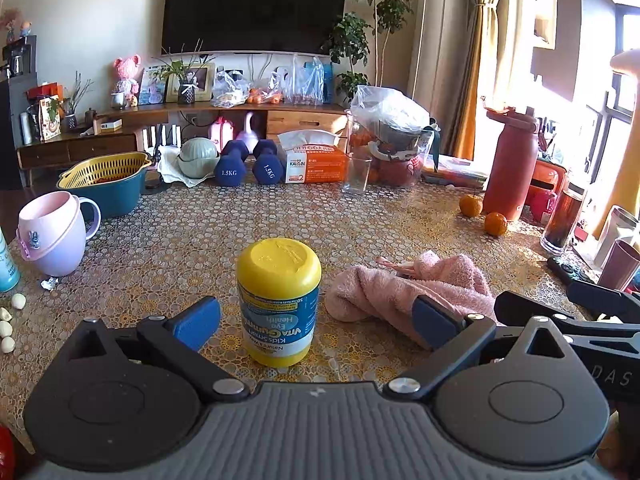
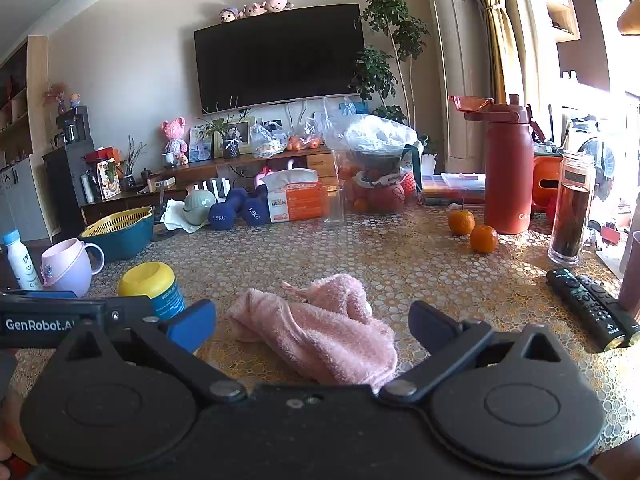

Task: Clean container
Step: 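Grasp the pink towel with the right gripper while left gripper approaches the yellow-lidded jar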

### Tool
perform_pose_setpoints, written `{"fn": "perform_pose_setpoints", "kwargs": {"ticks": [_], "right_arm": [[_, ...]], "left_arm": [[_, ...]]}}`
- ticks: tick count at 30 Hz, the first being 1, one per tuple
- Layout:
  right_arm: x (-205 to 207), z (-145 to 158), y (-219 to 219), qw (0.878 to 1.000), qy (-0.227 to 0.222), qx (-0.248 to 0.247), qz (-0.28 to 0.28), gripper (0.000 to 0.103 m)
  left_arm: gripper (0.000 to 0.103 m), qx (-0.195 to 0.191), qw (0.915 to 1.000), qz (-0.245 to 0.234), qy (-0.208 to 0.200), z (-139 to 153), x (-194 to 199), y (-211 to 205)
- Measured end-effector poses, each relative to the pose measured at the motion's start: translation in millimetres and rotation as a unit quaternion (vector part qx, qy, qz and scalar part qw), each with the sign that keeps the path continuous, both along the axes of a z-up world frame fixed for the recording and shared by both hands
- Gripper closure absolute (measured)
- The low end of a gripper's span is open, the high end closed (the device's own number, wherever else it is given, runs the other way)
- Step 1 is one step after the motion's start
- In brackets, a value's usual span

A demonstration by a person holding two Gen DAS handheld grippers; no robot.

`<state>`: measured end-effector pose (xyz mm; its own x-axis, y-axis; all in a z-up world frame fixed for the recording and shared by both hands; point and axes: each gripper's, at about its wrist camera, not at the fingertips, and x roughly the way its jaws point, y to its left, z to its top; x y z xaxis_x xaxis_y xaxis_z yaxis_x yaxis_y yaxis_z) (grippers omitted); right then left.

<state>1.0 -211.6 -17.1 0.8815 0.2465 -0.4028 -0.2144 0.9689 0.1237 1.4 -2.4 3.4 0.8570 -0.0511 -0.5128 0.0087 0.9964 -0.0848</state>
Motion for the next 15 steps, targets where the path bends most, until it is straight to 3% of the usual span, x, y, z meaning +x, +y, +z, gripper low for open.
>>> {"fn": "perform_pose_setpoints", "kwargs": {"ticks": [15], "right_arm": [[3.9,1.2,1.2,1.0,0.001,-0.017,0.016,0.001]], "left_arm": [[0.0,0.008,0.9999,-0.012,-0.007,2.6,9.0,2.0]]}}
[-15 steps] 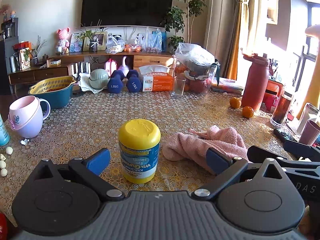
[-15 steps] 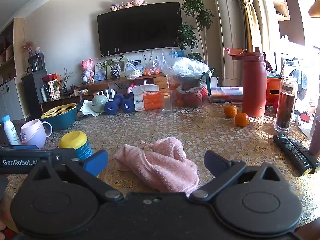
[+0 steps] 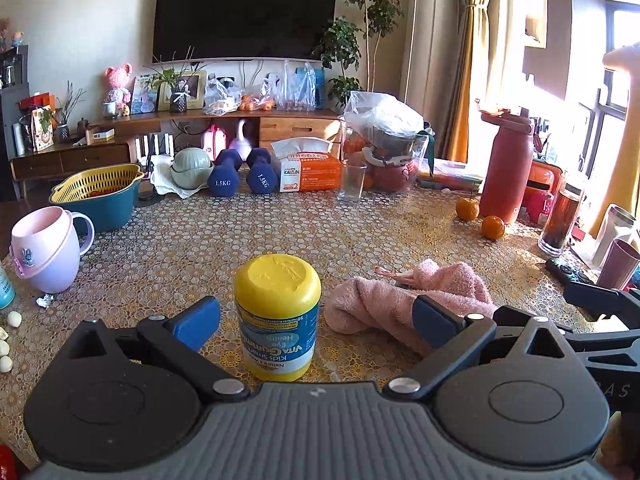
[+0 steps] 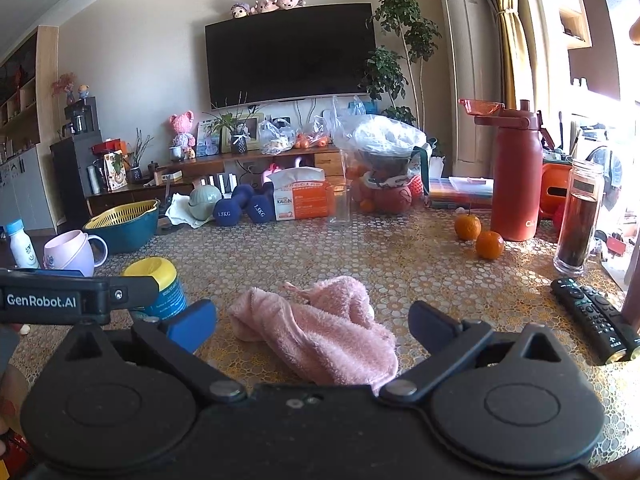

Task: Clean container
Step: 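Grasp the pink towel with the right gripper while left gripper approaches the yellow-lidded jar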

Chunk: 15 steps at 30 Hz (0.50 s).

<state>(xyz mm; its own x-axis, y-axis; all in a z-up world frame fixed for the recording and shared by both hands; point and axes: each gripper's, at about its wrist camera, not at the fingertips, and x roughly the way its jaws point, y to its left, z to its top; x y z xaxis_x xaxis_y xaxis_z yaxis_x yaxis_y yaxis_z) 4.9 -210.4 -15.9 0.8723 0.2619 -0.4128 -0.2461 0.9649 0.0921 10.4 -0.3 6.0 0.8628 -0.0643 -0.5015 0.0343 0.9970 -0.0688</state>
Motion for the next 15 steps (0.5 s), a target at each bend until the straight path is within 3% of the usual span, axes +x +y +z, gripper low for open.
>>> {"fn": "perform_pose_setpoints", "kwargs": {"ticks": [15], "right_arm": [[28,-6,-5,0.999,0.016,-0.028,0.019,0.001]], "left_arm": [[0.0,0.011,0.9999,-0.007,0.01,-5,16,4]]}}
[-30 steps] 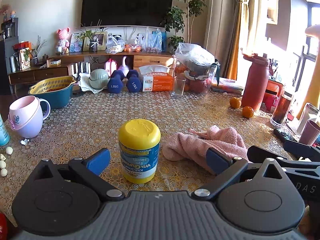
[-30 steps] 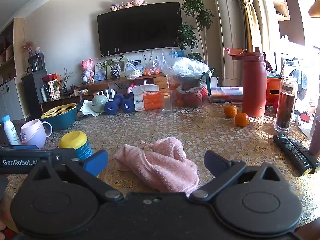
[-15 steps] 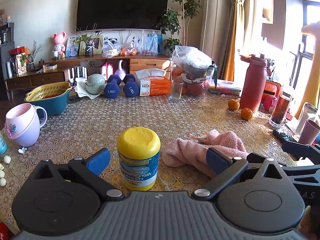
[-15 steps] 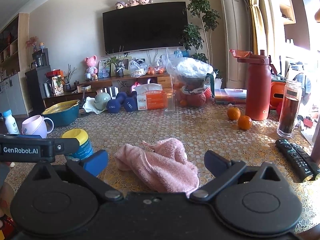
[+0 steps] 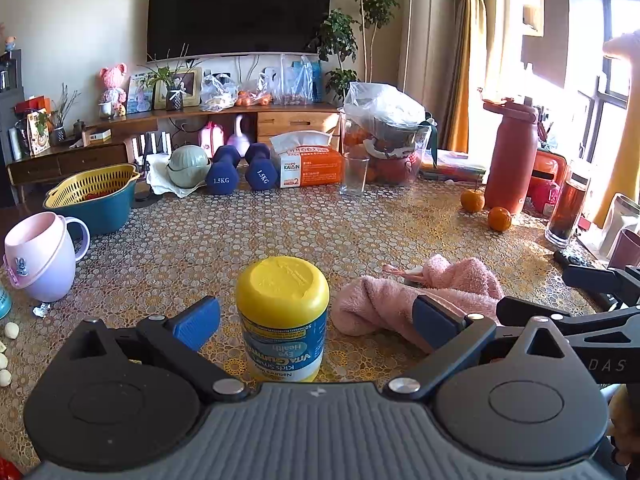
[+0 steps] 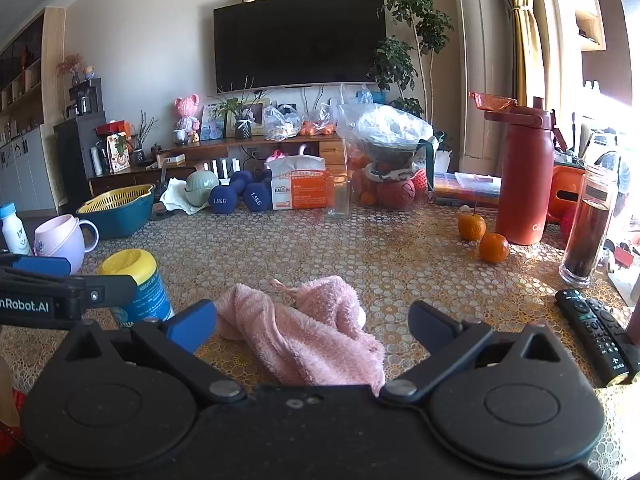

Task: Clean container
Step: 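Grasp the pink towel with the right gripper while left gripper approaches the yellow-lidded jar, then close the left gripper on the yellow-lidded vitamin jar and lift it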

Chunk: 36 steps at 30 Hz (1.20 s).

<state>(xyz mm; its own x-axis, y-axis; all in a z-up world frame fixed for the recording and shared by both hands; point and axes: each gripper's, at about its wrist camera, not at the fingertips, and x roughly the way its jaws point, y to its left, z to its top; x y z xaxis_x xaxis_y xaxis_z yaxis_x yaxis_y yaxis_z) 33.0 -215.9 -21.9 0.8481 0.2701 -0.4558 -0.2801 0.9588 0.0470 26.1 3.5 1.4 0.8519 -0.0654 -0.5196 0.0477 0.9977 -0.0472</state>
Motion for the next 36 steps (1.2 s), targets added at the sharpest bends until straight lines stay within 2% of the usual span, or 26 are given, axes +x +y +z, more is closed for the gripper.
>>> {"fn": "perform_pose_setpoints", "kwargs": {"ticks": [11,22,27,29,31,32,34,36], "right_arm": [[33,-22,9,0.998,0.033,-0.046,0.04,0.001],[81,-53,20,0.992,0.093,-0.057,0.069,0.001],[88,-64,22,0.988,0.119,-0.057,0.084,0.022],[86,-64,23,0.988,0.115,-0.064,0.08,0.028],[86,-64,23,0.988,0.112,-0.071,0.078,0.04],[86,-62,22,0.988,0.11,-0.072,0.076,0.049],[87,-56,20,0.989,0.107,-0.066,0.077,0.059],[87,-48,17,0.99,0.102,-0.054,0.079,0.074]], "left_arm": [[0.0,0.012,0.9999,-0.005,0.007,-8,18,-1],[0.0,0.018,0.9997,0.004,0.018,-20,39,9],[0.0,0.024,0.9995,0.001,0.021,-25,43,9],[0.0,0.026,0.9994,0.0,0.022,-27,45,8],[0.0,0.027,0.9994,-0.002,0.023,-28,45,8],[0.0,0.027,0.9994,-0.004,0.022,-29,45,8],[0.0,0.028,0.9994,-0.007,0.02,-30,45,8],[0.0,0.031,0.9993,-0.009,0.018,-31,44,8]]}}
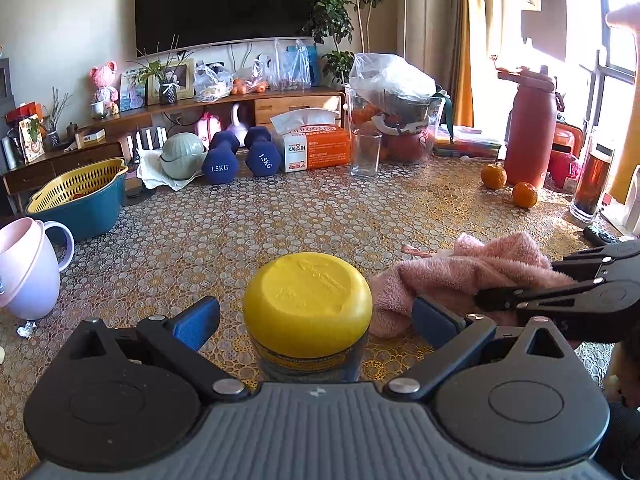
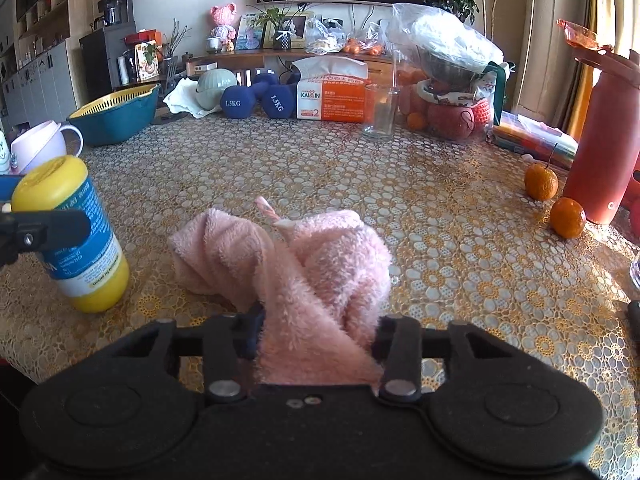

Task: Clean container
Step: 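Close the left gripper on the yellow-lidded vitamin jar and lift it, then rub the towel over the jar's yellow lid with the right gripper while left gripper holds the jar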

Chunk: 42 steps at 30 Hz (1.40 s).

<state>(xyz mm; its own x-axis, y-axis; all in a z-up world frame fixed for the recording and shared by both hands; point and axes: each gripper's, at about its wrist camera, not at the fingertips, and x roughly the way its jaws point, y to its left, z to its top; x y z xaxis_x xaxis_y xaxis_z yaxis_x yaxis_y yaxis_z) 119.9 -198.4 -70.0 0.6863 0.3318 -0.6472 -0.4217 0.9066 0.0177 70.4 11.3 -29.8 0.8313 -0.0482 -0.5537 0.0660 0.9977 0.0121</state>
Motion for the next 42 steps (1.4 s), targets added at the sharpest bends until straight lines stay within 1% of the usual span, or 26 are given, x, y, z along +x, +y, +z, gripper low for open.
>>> {"fn": "perform_pose_setpoints", "kwargs": {"ticks": [1,3,7,11,14,16,20,23,26,31,35,40,42], "right_arm": [[0,6,-1,1.0,-0.002,0.009,0.002,0.077],[-1,20,-3,0.999,-0.01,0.032,0.007,0.08],[-8,57,1,0.996,-0.035,0.074,0.03,0.08],[-14,88,13,0.99,-0.049,0.107,0.076,0.08],[-17,104,25,0.984,-0.051,0.129,0.11,0.08],[-17,110,33,0.98,-0.043,0.145,0.128,0.08],[-18,114,51,0.974,-0.032,0.155,0.16,0.08],[-24,113,64,0.97,-0.027,0.156,0.184,0.08],[-23,106,71,0.967,-0.005,0.164,0.193,0.08],[-9,81,70,0.974,0.028,0.148,0.17,0.08],[-1,68,60,0.977,0.034,0.148,0.147,0.081],[6,63,44,0.985,0.023,0.127,0.112,0.081],[6,66,35,0.99,0.003,0.104,0.091,0.081]], "left_arm": [[0.0,0.0,1.0,-0.002,-0.001,0,0,0],[0.0,0.003,1.0,-0.006,-0.002,-2,-1,-1],[0.001,0.009,0.9999,-0.011,0.0,-5,2,-4],[0.002,0.006,0.9998,-0.019,-0.006,-5,2,-4],[0.006,0.007,0.9996,-0.027,-0.009,-3,2,-6],[0.009,0.009,0.9994,-0.03,-0.012,-2,2,-8],[0.022,0.016,0.9992,-0.035,-0.013,-1,2,-10],[0.03,0.014,0.9993,-0.035,-0.008,-2,4,-9],[0.037,0.026,0.999,-0.036,-0.009,-6,4,-11],[0.038,0.039,0.998,-0.046,-0.017,-7,3,-14],[0.038,0.047,0.9971,-0.055,-0.024,-9,3,-16],[0.037,0.057,0.9958,-0.064,-0.031,-10,4,-22],[0.037,0.062,0.9953,-0.067,-0.033,-12,5,-28]]}}
